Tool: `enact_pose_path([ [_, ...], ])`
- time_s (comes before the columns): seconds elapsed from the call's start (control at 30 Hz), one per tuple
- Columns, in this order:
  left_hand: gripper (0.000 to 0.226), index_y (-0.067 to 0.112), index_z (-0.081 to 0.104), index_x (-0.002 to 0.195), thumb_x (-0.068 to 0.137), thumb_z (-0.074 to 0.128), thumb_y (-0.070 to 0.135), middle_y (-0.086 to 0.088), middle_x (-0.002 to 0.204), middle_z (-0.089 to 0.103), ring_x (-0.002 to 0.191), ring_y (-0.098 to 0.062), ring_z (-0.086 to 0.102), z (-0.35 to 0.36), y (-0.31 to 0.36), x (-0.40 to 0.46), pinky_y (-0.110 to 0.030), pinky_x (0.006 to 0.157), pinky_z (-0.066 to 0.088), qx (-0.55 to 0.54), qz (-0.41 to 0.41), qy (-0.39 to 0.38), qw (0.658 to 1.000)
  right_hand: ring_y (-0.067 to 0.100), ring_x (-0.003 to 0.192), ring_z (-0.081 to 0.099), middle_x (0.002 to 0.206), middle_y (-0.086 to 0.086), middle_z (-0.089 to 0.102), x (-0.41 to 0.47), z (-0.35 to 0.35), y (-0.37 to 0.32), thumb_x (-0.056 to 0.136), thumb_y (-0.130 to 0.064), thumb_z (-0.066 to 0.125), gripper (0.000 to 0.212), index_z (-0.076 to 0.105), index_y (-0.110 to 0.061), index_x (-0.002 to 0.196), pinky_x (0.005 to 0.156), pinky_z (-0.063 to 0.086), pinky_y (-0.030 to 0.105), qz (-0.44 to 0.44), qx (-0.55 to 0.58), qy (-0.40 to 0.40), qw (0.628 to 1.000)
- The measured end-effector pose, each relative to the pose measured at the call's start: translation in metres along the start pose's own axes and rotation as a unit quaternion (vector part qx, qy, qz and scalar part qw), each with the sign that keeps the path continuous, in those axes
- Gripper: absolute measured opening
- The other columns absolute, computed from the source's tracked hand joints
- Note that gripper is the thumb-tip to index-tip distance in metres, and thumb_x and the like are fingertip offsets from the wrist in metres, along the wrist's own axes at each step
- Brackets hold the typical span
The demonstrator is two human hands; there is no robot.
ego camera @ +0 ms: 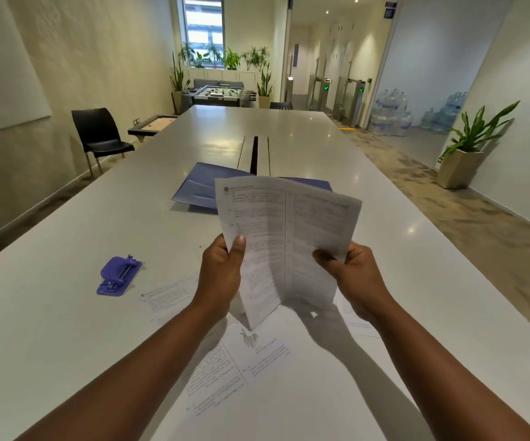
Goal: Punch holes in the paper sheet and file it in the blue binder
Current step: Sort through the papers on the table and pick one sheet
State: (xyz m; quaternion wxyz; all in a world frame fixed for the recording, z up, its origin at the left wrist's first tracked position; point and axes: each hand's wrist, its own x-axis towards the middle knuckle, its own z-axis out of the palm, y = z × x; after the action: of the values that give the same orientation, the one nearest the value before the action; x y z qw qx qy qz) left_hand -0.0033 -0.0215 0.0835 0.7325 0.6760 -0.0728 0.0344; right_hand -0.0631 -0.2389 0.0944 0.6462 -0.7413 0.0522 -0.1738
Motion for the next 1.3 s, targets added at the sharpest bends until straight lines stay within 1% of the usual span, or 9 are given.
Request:
enact_pose_path([
  [0.23,0.022,0.019,0.063,0.116,0.103,0.055,0.035,-0.002,0.112,0.076,0.100,-0.024,0.075,0.000,0.003,-0.005,-0.039,0.083,0.064,-0.013,0.001,-0.037,0.999,0.024,0.104,0.074,0.109,0.000,0.079,0.000,-0.004,0.005,0.093,-0.008,0.072,0.024,0.074,-0.015,0.116,0.094,0.059,0.052,0.020,0.013,-0.020,1.000],
  [0.53,0.023,0.022,0.065,0.121,0.105,0.052,0.031,0.002,0.113,0.077,0.103,-0.023,0.075,-0.010,0.009,-0.001,-0.046,0.089,0.062,0.011,-0.026,-0.098,0.995,0.022,0.104,0.074,0.113,0.001,0.078,-0.006,-0.003,0.009,0.096,-0.017,0.069,0.023,0.073,-0.014,0.119,0.093,0.059,0.047,0.029,0.036,-0.034,0.998],
  [0.67,0.023,0.016,0.069,0.118,0.106,0.052,0.024,-0.001,0.108,0.079,0.100,-0.023,0.076,-0.018,0.039,0.013,-0.041,0.086,0.062,0.028,0.004,-0.123,0.992,0.022,0.094,0.077,0.104,0.003,0.080,-0.005,-0.007,0.004,0.097,-0.017,0.066,0.017,0.074,-0.009,0.111,0.080,0.060,0.039,0.023,0.026,-0.042,0.998],
  [0.83,0.020,0.023,0.073,0.106,0.105,0.053,0.026,-0.001,0.099,0.079,0.090,-0.022,0.075,-0.020,0.078,0.035,-0.044,0.081,0.062,0.014,0.054,-0.075,0.996,0.026,0.097,0.076,0.106,0.004,0.079,-0.003,-0.006,0.003,0.094,-0.024,0.069,0.022,0.074,-0.011,0.112,0.083,0.058,0.043,0.036,0.019,-0.075,0.996],
  [1.03,0.011,0.023,0.075,0.100,0.100,0.063,0.022,0.010,0.081,0.076,0.075,-0.005,0.072,-0.014,0.081,0.045,-0.021,0.064,0.056,0.013,0.097,0.032,0.995,0.032,0.100,0.075,0.109,0.010,0.078,-0.008,-0.007,0.005,0.094,-0.017,0.069,0.022,0.072,-0.008,0.114,0.086,0.061,0.046,0.056,0.049,-0.119,0.990],
  [1.1,0.010,0.018,0.075,0.098,0.099,0.065,0.020,0.010,0.078,0.074,0.070,-0.003,0.070,-0.012,0.076,0.043,-0.014,0.059,0.053,0.076,0.164,0.093,0.979,0.035,0.101,0.075,0.111,0.011,0.078,-0.010,-0.005,0.005,0.092,-0.020,0.070,0.028,0.071,-0.009,0.117,0.088,0.060,0.049,0.058,0.052,-0.129,0.989],
  [1.17,0.013,0.013,0.074,0.090,0.098,0.065,0.018,0.005,0.076,0.072,0.066,-0.010,0.068,-0.013,0.070,0.043,-0.016,0.056,0.051,0.143,0.246,0.142,0.948,0.037,0.101,0.074,0.112,0.012,0.077,-0.010,-0.003,0.005,0.090,-0.022,0.071,0.030,0.072,-0.010,0.118,0.088,0.060,0.051,0.058,0.057,-0.136,0.987],
  [1.23,0.015,0.008,0.072,0.086,0.097,0.065,0.016,0.001,0.077,0.071,0.065,-0.014,0.066,-0.014,0.064,0.044,-0.020,0.056,0.053,0.192,0.312,0.158,0.917,0.035,0.099,0.075,0.109,0.012,0.078,-0.012,-0.003,0.004,0.092,-0.019,0.070,0.027,0.072,-0.009,0.117,0.086,0.061,0.046,0.055,0.060,-0.136,0.987],
  [1.3,0.016,0.007,0.068,0.089,0.099,0.064,0.018,0.001,0.082,0.071,0.070,-0.009,0.068,-0.016,0.062,0.045,-0.017,0.058,0.054,0.207,0.336,0.145,0.907,0.033,0.098,0.075,0.108,0.011,0.078,-0.013,-0.002,0.004,0.094,-0.016,0.068,0.024,0.071,-0.008,0.117,0.084,0.061,0.041,0.053,0.064,-0.133,0.988],
])
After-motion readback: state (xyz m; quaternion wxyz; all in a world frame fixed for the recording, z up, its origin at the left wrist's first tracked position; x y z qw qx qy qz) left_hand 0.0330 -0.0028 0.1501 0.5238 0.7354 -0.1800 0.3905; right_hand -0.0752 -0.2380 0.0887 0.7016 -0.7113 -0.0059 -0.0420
